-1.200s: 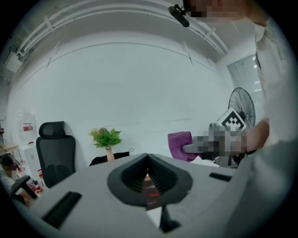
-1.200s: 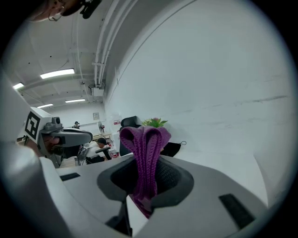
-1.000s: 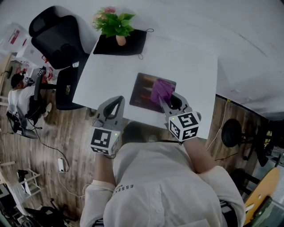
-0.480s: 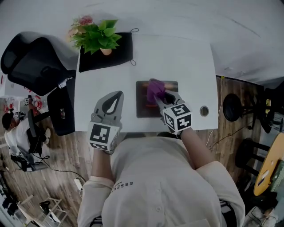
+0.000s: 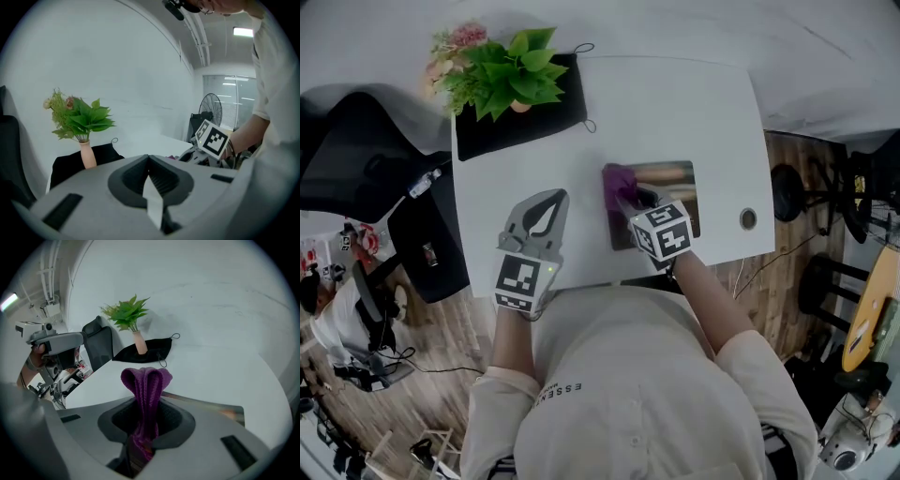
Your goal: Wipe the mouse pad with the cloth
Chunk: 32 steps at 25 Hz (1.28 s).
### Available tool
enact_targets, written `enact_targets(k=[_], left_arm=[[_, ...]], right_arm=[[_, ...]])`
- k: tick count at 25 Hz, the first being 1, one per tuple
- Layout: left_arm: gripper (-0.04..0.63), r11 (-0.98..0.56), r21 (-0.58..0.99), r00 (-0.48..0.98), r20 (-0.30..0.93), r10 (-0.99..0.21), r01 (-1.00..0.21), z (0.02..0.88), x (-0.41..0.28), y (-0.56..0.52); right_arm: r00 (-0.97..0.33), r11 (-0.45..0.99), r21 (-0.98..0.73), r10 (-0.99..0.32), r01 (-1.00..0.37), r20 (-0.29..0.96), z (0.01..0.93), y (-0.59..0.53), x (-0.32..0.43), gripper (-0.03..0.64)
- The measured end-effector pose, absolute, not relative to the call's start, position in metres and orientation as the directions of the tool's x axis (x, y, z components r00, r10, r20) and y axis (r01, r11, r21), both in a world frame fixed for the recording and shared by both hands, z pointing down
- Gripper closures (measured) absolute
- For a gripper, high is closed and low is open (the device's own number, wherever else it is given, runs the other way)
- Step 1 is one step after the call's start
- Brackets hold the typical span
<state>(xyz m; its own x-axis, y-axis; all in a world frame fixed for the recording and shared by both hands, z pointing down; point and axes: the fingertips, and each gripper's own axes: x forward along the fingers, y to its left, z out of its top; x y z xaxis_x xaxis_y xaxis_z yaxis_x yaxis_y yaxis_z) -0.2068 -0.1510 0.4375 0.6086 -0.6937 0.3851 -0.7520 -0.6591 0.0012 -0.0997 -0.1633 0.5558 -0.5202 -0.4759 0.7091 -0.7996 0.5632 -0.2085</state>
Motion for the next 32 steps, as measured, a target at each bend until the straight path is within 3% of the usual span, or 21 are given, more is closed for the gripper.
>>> enact_targets(k=[5,13,32], left_arm=[[0.594,-0.675,0.053,0.633,0.405,-0.66,-0.736,0.449,-0.215,-0.156],[0.594,-0.666,0.072,0.626,0.429,-0.651,-0.742,0.458,-0.218,-0.161],[0.594,-0.621,0.056,0.572,0.46,-0.679,-0.782,0.455,-0.143,-0.155]], right_arm=[[-0.526,0.614,-0.218,-0.379,-0.759,0.762,0.579,-0.161,-0.122,0.526],[-0.519,0.601,-0.242,-0.341,-0.762,0.784,0.596,-0.172,-0.123,0.525],[-0.556,0.586,-0.306,-0.31,-0.751,0.771,0.599,-0.18,-0.041,0.52]])
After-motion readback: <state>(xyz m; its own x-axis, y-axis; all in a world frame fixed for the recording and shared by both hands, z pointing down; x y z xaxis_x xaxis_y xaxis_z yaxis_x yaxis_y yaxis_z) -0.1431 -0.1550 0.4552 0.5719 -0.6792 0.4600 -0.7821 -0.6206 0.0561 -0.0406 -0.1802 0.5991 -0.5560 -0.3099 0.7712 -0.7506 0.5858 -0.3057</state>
